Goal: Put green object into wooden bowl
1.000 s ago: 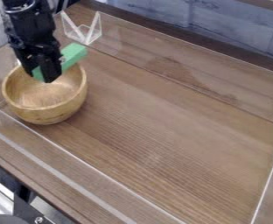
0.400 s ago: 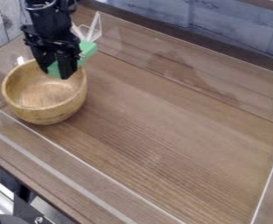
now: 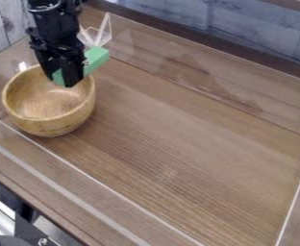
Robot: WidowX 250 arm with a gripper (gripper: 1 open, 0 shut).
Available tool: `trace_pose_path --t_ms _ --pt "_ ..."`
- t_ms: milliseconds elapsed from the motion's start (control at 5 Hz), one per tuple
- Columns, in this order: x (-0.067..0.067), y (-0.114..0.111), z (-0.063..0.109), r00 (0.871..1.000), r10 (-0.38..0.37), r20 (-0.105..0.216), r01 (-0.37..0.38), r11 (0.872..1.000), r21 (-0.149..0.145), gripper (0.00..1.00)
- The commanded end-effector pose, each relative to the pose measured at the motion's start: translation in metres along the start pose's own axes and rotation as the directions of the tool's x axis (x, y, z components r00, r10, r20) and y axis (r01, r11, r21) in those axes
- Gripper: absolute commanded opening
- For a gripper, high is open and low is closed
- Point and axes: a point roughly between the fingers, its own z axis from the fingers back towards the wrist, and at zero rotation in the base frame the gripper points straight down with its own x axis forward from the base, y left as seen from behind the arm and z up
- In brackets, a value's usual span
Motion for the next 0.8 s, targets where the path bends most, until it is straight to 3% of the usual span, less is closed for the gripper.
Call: trace_pose_path --t_ms 0,200,600 --pt "0.005 0.018 0.006 1.0 -0.002 0.026 0.001 1.0 0.03 0.0" --pt "0.003 0.027 -0.001 1.0 -0.008 0.01 0.008 1.0 0.027 1.0" --pt "0.005 0.043 0.007 1.0 -0.008 0.012 0.008 1.0 0.016 1.0"
